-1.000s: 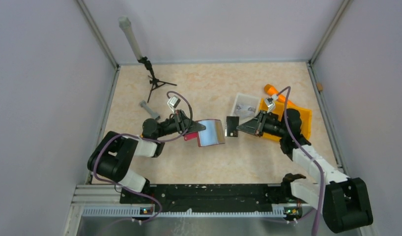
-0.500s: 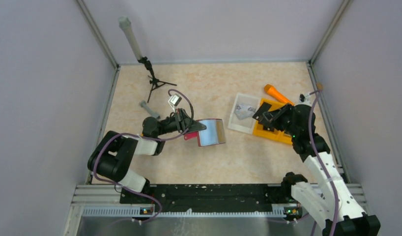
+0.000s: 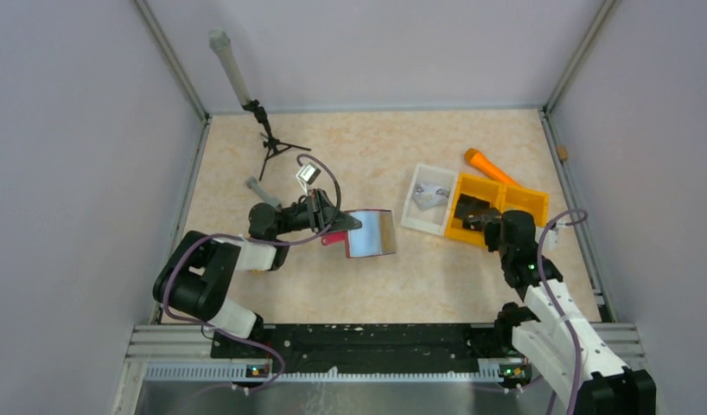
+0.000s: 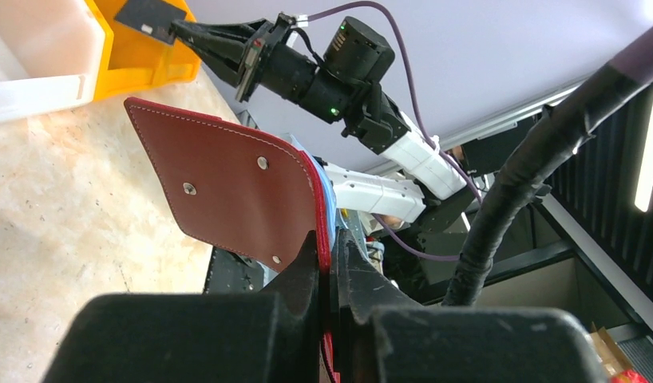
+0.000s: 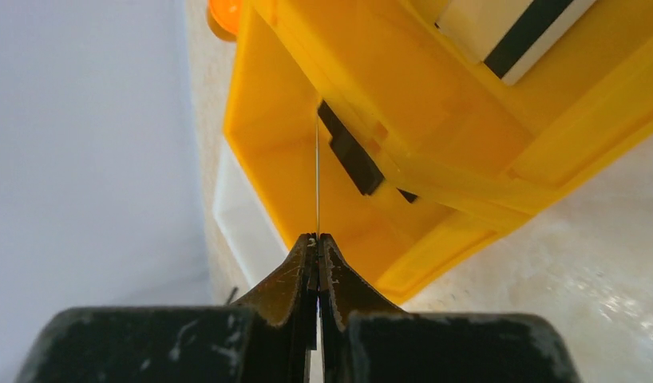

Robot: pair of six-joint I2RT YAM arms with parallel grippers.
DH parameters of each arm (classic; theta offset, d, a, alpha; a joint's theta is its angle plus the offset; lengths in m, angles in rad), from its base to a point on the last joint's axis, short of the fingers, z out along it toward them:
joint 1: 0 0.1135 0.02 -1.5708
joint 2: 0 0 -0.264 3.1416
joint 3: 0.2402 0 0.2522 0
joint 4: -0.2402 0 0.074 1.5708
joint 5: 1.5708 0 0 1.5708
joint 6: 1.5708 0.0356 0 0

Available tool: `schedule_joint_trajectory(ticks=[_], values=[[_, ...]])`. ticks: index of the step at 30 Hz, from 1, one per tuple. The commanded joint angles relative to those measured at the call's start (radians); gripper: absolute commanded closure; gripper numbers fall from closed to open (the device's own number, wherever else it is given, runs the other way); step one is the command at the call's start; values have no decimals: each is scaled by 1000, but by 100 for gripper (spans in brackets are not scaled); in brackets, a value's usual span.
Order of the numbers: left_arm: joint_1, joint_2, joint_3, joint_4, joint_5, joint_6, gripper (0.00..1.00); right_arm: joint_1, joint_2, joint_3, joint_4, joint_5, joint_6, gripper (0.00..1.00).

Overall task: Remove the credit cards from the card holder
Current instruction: Place the credit card in the storage box.

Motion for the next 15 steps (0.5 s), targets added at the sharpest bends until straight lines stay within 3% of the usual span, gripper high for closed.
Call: schedule_joint_trajectory(ticks=[1,15], values=[[10,-43,35,109,35,-16,100,18,33,15,138,130,157,100],[11,-76,-10,109,26,-3,100,136,244,74,266,311,245,100]])
